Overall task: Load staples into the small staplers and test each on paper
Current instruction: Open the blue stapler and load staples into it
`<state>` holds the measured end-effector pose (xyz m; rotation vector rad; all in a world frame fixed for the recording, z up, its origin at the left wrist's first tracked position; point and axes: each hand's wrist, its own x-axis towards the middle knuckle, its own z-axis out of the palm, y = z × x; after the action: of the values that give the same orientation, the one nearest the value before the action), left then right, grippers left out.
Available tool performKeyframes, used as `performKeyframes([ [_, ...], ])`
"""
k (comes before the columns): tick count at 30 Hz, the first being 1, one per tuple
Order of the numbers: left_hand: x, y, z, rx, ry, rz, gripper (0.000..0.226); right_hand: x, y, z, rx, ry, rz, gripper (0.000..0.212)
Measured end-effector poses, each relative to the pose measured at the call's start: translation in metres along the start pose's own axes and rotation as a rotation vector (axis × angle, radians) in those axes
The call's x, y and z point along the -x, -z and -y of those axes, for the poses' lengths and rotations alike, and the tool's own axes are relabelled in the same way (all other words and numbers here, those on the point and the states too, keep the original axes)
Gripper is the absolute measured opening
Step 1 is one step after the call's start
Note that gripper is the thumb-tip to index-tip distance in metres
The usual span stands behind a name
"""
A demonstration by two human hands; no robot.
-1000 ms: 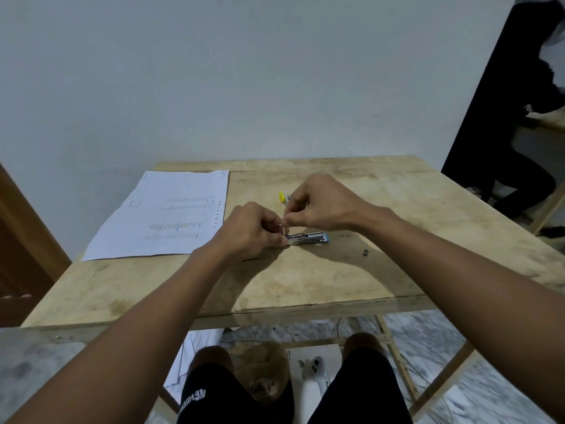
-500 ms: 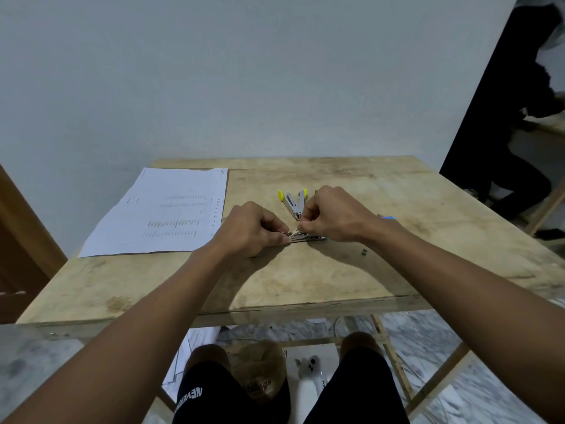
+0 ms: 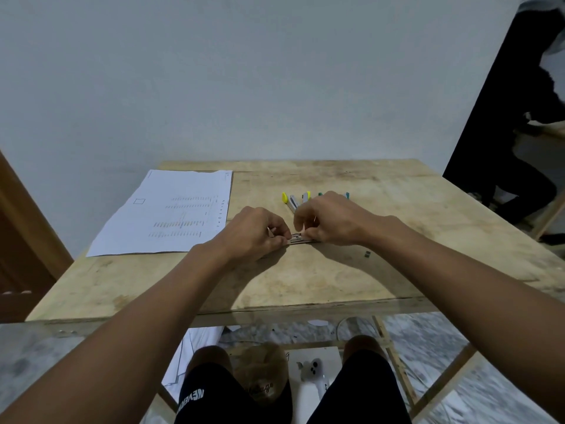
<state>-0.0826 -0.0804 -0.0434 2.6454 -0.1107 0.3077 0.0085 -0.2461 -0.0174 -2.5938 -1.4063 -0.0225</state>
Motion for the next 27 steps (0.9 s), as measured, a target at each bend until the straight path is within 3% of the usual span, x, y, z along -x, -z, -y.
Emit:
performKeyframes([
  [11,0.004,-0.001,0.011,0.037,0.023,-0.026,0.005,0.001,0.004,-0.01,0.121,0.108,0.182,0.02],
  [22,0.003,0.0,0.014,0.055,0.025,-0.019,0.014,0.0,0.002,-0.01,0.122,0.136,0.172,0.015],
  [27,0.003,0.003,0.012,0.057,0.041,-0.011,0.02,0.005,0.001,-0.012,0.044,0.109,0.149,0.033],
])
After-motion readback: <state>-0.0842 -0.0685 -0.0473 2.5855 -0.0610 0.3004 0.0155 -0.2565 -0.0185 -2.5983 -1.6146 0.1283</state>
